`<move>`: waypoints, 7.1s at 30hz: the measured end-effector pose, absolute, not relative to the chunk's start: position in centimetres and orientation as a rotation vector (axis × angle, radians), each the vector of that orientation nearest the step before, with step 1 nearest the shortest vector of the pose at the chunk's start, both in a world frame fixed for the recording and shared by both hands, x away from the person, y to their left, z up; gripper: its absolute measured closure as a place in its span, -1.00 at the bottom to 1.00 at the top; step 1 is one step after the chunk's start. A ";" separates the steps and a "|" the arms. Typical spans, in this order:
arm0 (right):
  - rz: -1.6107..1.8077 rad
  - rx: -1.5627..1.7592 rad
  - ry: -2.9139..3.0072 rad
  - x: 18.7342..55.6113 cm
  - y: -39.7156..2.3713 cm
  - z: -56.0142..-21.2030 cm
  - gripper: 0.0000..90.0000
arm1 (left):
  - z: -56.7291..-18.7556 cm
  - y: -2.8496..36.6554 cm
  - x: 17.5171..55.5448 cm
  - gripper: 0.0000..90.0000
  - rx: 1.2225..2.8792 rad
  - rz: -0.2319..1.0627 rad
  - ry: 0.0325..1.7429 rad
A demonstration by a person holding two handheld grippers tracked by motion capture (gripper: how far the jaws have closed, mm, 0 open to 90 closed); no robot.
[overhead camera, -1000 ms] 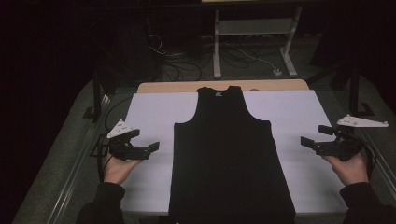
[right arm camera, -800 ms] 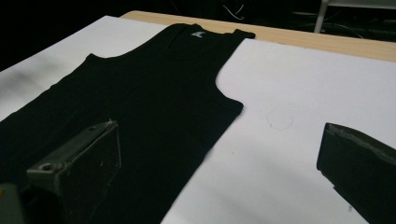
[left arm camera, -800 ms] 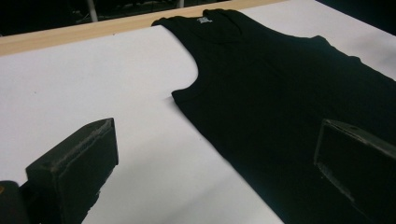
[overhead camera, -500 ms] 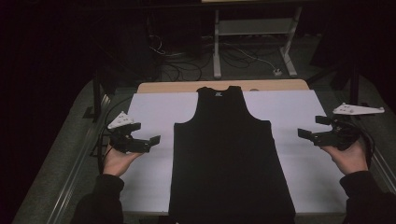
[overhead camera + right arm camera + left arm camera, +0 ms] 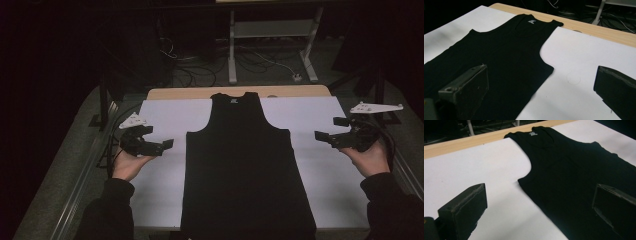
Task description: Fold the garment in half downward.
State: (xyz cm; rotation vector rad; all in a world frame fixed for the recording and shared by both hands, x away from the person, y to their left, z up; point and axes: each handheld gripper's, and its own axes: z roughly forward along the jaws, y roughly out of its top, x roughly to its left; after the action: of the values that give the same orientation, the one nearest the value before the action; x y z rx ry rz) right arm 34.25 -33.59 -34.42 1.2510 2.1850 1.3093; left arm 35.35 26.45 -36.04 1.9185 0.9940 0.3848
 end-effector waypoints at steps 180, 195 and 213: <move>1.056 1.381 2.435 45.6 -27.1 -44.9 0.84 | -45.0 20.7 45.2 0.87 2.057 0.231 1.091; 1.228 1.474 2.397 45.0 -28.2 -43.9 0.86 | -43.3 21.3 44.4 0.92 2.006 0.207 1.058; 1.432 1.526 2.318 42.5 -29.3 -41.6 0.86 | -41.5 22.6 42.4 0.92 1.866 0.163 1.050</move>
State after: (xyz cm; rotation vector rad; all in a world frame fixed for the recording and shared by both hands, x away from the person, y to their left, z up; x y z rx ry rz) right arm 42.47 -29.28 -41.59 1.5260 2.3181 1.4319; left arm 42.41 22.58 -41.47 1.8662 1.0503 0.1632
